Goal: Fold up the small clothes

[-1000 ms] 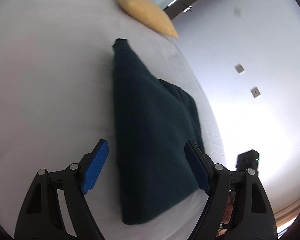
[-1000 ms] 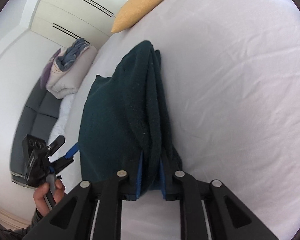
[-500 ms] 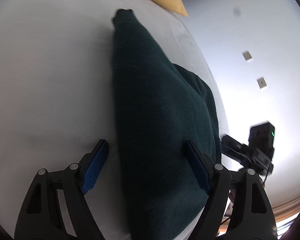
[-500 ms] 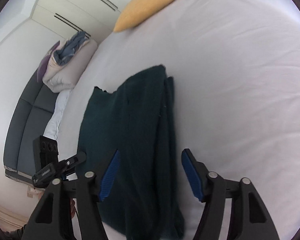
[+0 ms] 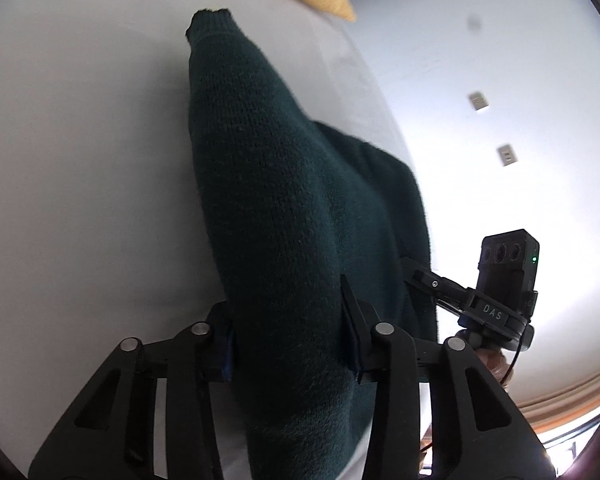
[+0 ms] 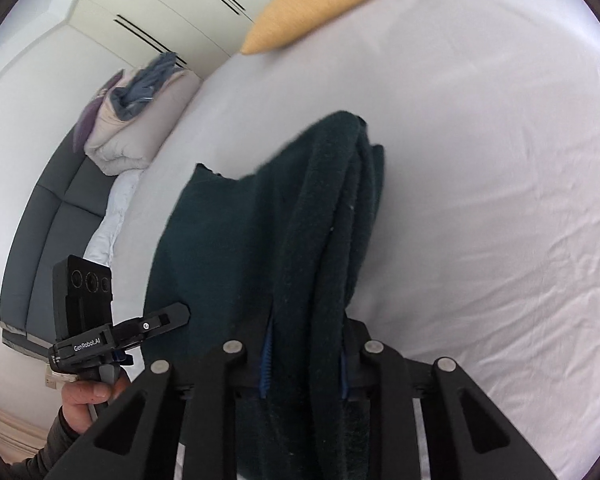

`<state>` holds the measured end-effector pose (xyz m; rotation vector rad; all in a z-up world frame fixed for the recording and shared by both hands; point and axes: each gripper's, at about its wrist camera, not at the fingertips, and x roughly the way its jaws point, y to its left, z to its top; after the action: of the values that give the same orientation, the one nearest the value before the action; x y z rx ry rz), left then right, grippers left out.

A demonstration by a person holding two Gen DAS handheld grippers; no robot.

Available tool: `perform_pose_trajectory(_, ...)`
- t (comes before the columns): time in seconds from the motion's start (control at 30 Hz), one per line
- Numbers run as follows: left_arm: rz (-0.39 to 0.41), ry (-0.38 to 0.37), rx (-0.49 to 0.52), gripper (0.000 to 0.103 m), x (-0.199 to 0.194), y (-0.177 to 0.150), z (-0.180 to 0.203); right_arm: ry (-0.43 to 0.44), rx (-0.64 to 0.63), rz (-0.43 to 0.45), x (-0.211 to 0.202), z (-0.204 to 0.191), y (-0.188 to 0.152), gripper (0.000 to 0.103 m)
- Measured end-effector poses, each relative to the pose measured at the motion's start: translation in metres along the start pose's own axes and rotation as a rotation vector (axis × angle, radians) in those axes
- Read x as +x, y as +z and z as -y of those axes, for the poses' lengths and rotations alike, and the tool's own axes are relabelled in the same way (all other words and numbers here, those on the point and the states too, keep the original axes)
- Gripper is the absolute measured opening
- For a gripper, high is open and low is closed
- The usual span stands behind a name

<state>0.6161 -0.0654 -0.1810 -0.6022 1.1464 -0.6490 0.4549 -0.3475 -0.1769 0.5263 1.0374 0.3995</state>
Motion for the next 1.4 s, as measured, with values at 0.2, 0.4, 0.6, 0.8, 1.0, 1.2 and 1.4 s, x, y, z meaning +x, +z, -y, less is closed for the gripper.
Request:
perform_pose_trajectory(0.2,0.071,-0.025,0.056,0.036,-0.084,-0.004,0.011,0.097,-0.058,0.054,-0.03,-0.061,-0.008,0.026)
perform_pose_trajectory(0.4,0.122,0.06,0.102,0.037,-0.164,-0.028,-0.004,0.172,-0.129,0.005,-0.007,-0.128,-0.035,0.026)
perform_pose_trajectory(0.6,0.139,0.139,0.053,0.036,-0.2,-0.055,-0.044,0.198,-0.091,-0.062,0.051,-0.158,-0.075,0.026)
perform_pose_trajectory(0.8,0.102,0.157,0.008,0.037,-0.2,-0.092,-0.079,0.165,-0.084,-0.122,0.086,-0.172,-0.109,0.026)
perform_pose_trajectory(1.0,0.097,0.151,-0.045,0.044,-0.19,-0.114,-0.128,0.151,-0.027,-0.128,0.105,-0.152,-0.126,0.027)
perform_pose_trajectory(1.2,0.123,0.142,-0.052,0.054,-0.192,-0.123,-0.123,0.142,0.042,-0.104,0.095,-0.135,-0.13,0.046)
perform_pose_trajectory(1.4,0.262,0.31,0.037,0.054,-0.24,-0.138,-0.095,0.067,0.01,0.015,0.046,-0.146,-0.13,0.047)
